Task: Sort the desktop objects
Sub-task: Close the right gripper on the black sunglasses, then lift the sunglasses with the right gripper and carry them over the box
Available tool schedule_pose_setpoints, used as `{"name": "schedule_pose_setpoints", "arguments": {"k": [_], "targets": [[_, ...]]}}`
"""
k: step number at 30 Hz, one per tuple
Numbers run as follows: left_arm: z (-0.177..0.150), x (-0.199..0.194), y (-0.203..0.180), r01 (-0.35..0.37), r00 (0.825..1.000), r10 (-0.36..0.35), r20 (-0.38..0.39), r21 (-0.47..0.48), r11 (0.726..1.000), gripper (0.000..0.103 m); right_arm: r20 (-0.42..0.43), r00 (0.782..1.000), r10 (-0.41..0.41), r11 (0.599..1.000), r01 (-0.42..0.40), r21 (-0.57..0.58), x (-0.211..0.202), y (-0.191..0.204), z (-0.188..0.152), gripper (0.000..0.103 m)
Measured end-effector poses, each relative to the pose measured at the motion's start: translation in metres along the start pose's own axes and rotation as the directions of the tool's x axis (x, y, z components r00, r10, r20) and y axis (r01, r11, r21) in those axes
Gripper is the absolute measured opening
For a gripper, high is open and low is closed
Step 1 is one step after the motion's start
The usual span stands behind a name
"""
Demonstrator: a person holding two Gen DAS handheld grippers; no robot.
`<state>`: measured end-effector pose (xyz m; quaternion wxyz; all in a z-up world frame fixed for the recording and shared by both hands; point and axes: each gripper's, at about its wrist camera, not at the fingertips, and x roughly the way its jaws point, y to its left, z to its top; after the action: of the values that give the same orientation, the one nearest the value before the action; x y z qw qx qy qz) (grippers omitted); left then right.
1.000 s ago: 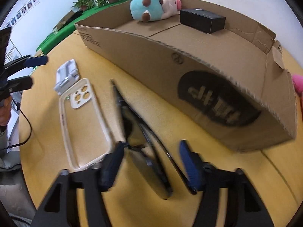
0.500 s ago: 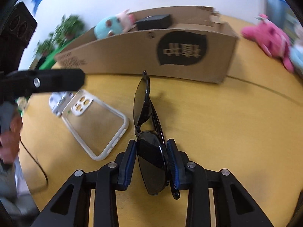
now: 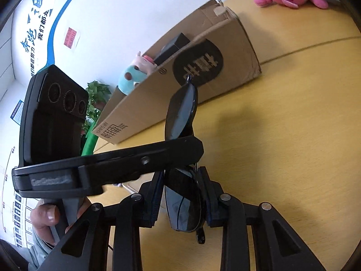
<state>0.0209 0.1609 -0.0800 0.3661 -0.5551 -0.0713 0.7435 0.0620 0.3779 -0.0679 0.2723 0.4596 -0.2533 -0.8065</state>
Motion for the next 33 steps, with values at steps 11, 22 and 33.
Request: {"name": "schedule_pose_setpoints", "arguments": {"k": [11, 22, 33], "targets": [[0.040, -0.058, 0.005, -0.001, 0.991, -0.003, 0.135, 0.029, 1.000, 0.030, 0.046, 0.999, 0.001, 0.990, 0.006, -0.141, -0.008, 0.058, 0.046, 0.029], [0.144, -0.113, 0.013, -0.027, 0.970, 0.000, 0.242, 0.108, 0.994, 0.029, 0.108, 0.994, 0.008, 0.964, 0.021, -0.264, 0.000, 0.112, 0.161, 0.029], [0.254, -0.085, 0.058, -0.011, 0.974, -0.002, 0.224, 0.055, 0.998, 0.028, 0.067, 0.996, -0.052, 0.959, 0.069, -0.275, 0.057, 0.113, 0.272, 0.029]]}}
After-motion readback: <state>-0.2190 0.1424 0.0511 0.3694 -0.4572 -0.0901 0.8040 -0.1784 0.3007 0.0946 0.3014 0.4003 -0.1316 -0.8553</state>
